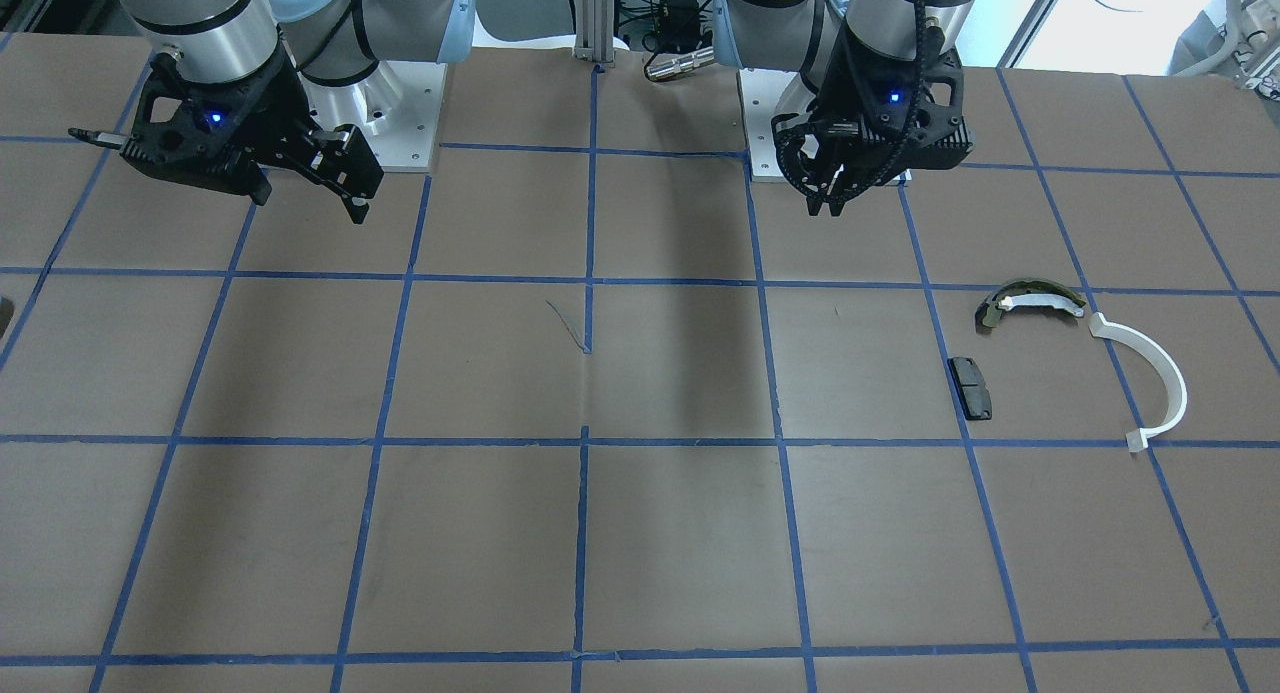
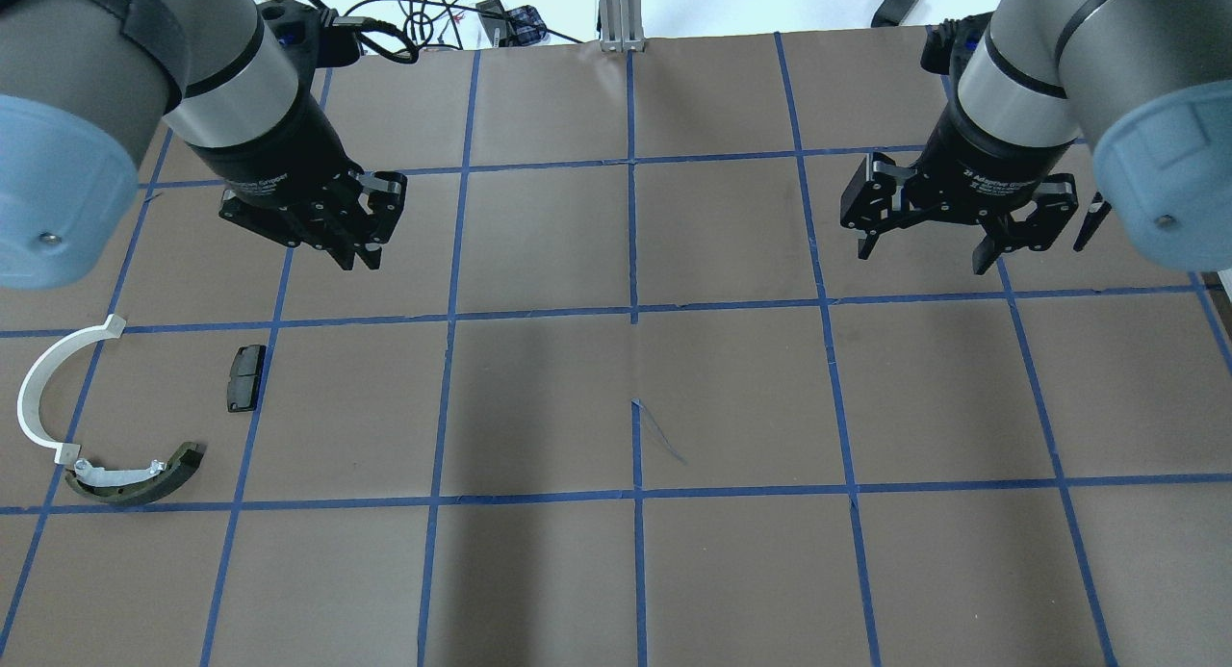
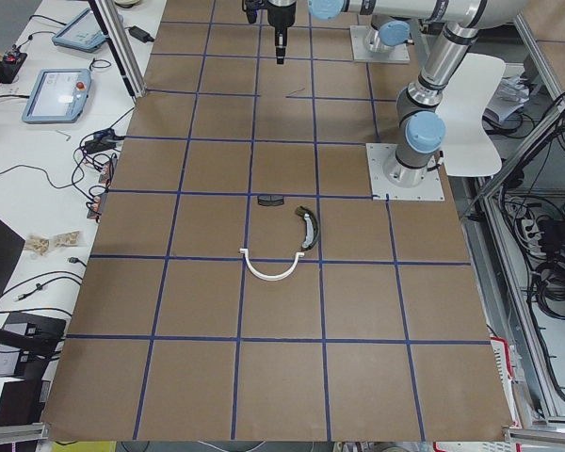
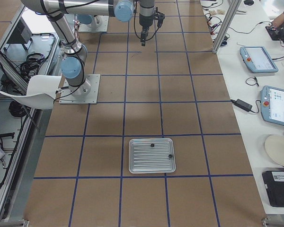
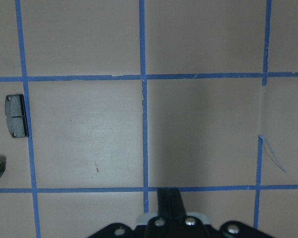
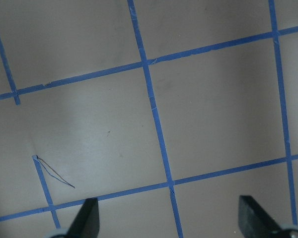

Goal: Place bearing gear from tray to pile

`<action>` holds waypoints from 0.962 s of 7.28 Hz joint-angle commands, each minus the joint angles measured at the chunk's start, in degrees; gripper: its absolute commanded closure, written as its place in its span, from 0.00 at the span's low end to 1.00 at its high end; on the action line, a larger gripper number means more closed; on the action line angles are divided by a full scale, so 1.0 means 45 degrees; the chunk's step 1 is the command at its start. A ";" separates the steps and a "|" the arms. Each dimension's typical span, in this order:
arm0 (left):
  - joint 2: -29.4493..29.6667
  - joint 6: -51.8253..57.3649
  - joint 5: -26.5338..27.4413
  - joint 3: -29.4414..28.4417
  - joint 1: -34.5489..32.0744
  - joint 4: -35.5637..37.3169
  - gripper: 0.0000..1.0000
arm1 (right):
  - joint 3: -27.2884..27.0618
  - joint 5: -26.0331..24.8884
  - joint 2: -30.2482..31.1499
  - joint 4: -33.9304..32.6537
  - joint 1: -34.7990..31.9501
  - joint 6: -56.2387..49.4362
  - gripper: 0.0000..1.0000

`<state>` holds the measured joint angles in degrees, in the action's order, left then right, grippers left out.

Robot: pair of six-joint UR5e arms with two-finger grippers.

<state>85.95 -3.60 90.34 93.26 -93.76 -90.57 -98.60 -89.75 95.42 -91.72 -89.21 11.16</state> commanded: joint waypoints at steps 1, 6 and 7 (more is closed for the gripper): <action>0.0001 0.0000 -0.0018 -0.0001 -0.0005 -0.0009 0.00 | -0.0022 0.0002 -0.0013 -0.0028 0.0000 0.0000 0.00; -0.0019 0.0000 -0.0018 0.0000 -0.0005 0.0010 0.00 | 0.0036 0.0042 0.0026 -0.0048 0.0077 -0.0118 0.00; 0.0000 0.0000 -0.0037 -0.0020 -0.0005 0.0010 0.00 | 0.0036 -0.0017 0.0026 -0.0048 0.0020 -0.0117 0.00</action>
<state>85.90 -3.60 90.24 93.25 -93.78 -90.54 -98.50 -89.61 95.49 -91.92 -89.03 10.67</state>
